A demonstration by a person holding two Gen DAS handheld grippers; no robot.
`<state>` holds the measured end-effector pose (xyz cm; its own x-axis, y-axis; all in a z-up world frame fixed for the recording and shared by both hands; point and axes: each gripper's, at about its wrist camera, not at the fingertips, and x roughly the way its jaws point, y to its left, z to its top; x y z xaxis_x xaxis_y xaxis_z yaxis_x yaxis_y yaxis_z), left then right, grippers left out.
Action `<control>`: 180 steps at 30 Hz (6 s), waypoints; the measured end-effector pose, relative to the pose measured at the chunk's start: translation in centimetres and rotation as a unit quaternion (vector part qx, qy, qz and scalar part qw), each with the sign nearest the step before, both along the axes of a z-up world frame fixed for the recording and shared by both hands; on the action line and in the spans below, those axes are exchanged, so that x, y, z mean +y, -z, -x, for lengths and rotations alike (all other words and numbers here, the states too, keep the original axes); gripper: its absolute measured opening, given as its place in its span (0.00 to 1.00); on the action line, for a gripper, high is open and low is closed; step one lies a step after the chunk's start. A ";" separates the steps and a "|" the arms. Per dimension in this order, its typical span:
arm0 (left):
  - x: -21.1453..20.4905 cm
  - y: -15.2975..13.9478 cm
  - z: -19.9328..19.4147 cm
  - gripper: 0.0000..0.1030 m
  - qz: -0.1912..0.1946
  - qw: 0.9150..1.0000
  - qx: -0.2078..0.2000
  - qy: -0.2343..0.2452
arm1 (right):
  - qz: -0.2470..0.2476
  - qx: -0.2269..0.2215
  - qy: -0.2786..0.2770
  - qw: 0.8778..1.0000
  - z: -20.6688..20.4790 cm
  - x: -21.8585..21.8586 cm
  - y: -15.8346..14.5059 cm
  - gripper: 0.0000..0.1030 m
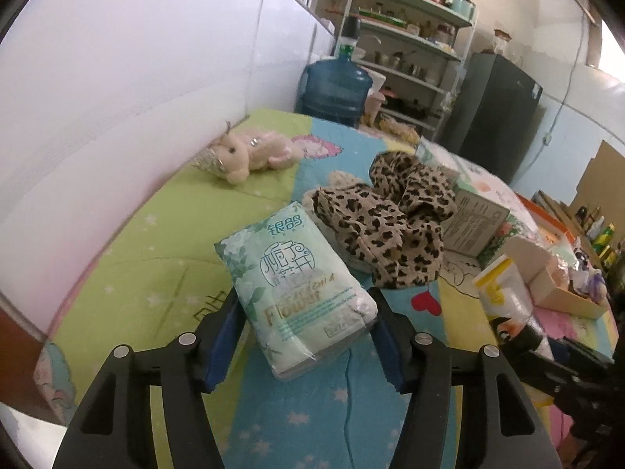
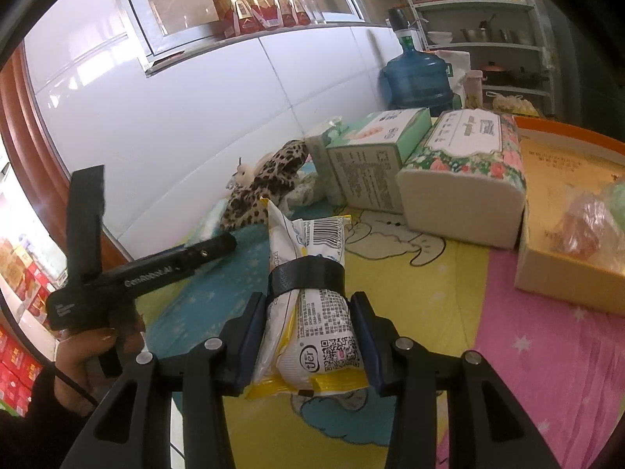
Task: Organize soft objects
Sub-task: 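Carry the tissue pack and bread roll over the tray with both grippers, then lower the tissue pack and bread roll into the tray and open both grippers, then move back to the pile and grasp the leopard-print cloth with the left gripper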
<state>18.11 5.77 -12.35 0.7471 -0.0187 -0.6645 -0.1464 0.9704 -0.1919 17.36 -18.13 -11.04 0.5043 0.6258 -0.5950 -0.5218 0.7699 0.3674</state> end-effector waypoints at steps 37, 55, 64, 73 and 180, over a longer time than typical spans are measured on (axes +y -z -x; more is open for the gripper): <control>-16.1 -7.9 2.7 0.61 -0.027 0.976 -0.101 0.189 | 0.006 -0.061 0.137 0.989 4.6 -10.6 -4.5 0.44; -25.0 -9.0 -2.7 0.61 -0.038 0.960 -0.096 0.258 | 0.056 -0.093 0.203 0.973 2.0 -18.6 -6.4 0.44; -27.5 -9.0 -6.4 0.61 -0.024 0.958 -0.082 0.272 | 0.074 -0.106 0.216 0.968 -0.6 -21.0 -7.8 0.44; -29.2 -8.4 -10.1 0.61 -0.026 0.958 -0.069 0.278 | 0.085 -0.104 0.225 0.965 -4.1 -22.8 -8.2 0.44; -6.9 -4.1 -2.5 0.71 -0.026 0.994 -0.046 0.096 | 0.027 -0.067 0.122 0.990 0.7 -9.0 -6.6 0.47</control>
<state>20.64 -1.15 -8.23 0.7905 -0.1337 -0.5977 0.0577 0.9878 -0.1448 16.64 -27.09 -4.46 0.7129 0.4447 -0.5423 -0.3595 0.8957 0.2619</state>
